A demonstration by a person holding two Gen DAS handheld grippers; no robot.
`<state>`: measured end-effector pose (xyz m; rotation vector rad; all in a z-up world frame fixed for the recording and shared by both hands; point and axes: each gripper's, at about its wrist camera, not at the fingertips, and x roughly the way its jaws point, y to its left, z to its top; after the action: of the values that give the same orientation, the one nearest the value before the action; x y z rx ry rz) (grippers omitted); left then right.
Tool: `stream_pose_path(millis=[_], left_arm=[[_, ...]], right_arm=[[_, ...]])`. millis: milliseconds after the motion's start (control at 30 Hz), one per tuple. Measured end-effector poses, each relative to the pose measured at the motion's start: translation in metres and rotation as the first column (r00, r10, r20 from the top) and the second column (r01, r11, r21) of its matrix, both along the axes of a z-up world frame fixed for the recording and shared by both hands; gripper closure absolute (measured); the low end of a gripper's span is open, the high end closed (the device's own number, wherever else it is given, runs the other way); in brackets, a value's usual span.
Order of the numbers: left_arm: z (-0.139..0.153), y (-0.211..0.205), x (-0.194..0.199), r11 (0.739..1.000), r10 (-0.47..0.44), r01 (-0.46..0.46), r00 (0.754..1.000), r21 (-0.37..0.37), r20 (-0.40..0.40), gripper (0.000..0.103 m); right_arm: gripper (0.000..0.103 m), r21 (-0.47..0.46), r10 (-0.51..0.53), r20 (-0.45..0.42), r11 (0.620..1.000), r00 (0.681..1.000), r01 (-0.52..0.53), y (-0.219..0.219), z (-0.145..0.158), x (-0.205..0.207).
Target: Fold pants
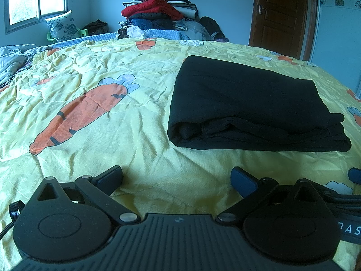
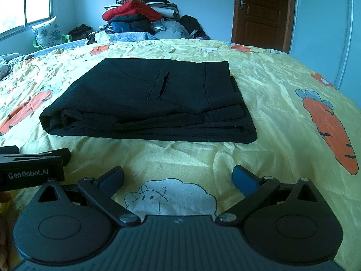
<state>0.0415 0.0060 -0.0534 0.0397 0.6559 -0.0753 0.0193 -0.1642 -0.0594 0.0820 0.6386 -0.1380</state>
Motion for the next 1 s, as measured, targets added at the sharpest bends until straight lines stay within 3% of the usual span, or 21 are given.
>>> stream_pose_path(millis=[1000], left_arm=[[0.004, 0.002, -0.003, 0.999, -0.031, 0.032, 0.999, 0.021, -0.007, 0.001]], right_arm=[[0.000, -0.019, 0.037, 0.045, 0.999, 0.998, -0.036, -0.004, 0.011, -0.008]])
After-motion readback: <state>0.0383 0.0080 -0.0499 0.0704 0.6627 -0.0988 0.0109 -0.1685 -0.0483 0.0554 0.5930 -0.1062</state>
